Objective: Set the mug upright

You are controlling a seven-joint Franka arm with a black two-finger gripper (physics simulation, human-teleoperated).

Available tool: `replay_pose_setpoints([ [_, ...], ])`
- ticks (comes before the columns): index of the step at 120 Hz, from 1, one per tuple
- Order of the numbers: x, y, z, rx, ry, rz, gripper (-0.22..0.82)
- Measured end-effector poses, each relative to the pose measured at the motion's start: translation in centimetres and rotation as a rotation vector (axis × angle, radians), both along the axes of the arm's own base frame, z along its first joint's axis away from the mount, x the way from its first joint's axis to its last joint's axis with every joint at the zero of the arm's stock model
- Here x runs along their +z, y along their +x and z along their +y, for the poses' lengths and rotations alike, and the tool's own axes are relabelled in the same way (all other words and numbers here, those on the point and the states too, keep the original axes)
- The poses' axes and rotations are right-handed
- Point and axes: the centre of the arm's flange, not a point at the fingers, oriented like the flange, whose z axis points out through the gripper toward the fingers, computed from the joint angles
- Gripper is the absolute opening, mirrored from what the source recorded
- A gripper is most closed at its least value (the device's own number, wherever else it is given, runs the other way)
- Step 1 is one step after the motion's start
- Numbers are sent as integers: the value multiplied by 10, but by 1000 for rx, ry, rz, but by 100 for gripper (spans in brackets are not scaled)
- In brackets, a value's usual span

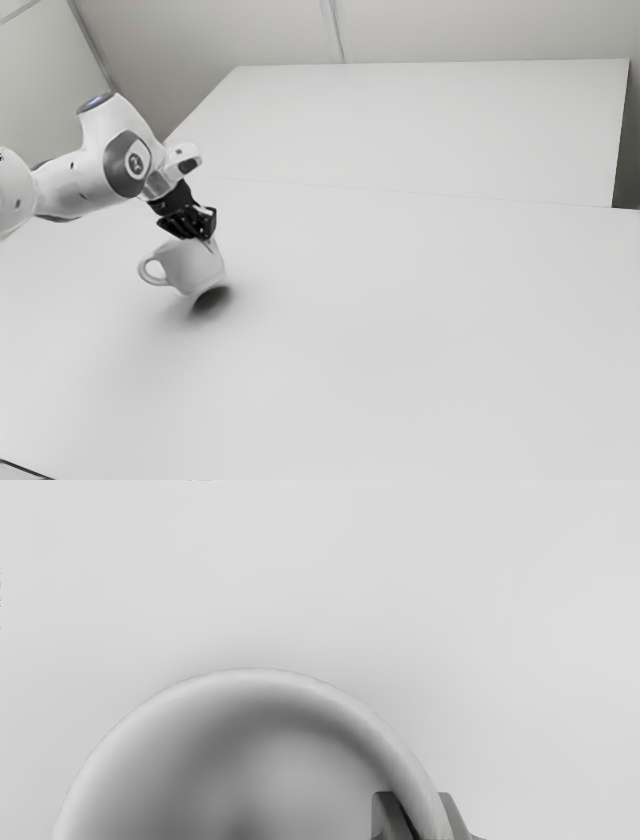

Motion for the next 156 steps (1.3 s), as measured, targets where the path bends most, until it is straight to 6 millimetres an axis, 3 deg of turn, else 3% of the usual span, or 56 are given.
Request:
replay_pose_setpoints([
  [36,-22,12,-40,113,20,-62,-14],
  [63,-46,21,-44,195,26,-61,-15],
  [71,-45,22,-46,206,28,-65,-1],
  [86,-30,23,-50,194,53,-90,25],
  [103,-3,25,-48,179,89,-126,42],
  [128,23,14,-44,155,137,-94,54],
  [156,107,17,-41,104,253,-74,58],
])
